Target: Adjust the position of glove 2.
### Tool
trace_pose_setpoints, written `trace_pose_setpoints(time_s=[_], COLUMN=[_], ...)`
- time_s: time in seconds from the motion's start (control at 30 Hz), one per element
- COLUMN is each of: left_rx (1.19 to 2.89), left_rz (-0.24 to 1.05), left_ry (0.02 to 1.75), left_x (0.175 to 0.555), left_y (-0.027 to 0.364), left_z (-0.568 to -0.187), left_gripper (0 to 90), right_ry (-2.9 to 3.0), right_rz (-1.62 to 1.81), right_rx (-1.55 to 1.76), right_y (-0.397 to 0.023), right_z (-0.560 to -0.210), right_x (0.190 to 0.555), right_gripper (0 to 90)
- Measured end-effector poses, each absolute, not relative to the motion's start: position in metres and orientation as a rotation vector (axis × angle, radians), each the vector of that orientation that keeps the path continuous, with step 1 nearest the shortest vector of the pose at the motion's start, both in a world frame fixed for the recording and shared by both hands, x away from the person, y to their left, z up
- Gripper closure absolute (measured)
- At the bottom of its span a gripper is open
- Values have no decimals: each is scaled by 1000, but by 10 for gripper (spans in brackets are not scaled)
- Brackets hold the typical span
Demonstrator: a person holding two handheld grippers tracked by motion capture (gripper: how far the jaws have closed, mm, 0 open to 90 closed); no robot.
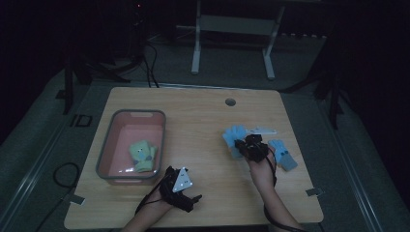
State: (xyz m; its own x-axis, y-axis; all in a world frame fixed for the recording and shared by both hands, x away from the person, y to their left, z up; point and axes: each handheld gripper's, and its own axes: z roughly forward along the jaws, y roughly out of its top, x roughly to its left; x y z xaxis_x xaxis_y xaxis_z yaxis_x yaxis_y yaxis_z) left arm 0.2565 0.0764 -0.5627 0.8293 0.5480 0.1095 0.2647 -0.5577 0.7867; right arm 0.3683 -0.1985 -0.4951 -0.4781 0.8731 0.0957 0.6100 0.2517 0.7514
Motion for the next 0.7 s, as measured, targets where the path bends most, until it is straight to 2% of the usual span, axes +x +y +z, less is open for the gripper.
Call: trace_pose_setpoints(time_s=[0.37, 0.7], left_rx=[2181, 2183], left_rz=[442, 450], left_ry=[582, 577], left_x=[254, 254], left_y=[76, 76], left_z=[-563, -563], left_gripper=[10, 10], right_ry=[2200, 2204], right_rz=[1085, 1059], right_rx=[1349, 1385], right_y=[-175, -159], right_z=[-505, -528], right_x=[334, 319], right_gripper=[872, 871])
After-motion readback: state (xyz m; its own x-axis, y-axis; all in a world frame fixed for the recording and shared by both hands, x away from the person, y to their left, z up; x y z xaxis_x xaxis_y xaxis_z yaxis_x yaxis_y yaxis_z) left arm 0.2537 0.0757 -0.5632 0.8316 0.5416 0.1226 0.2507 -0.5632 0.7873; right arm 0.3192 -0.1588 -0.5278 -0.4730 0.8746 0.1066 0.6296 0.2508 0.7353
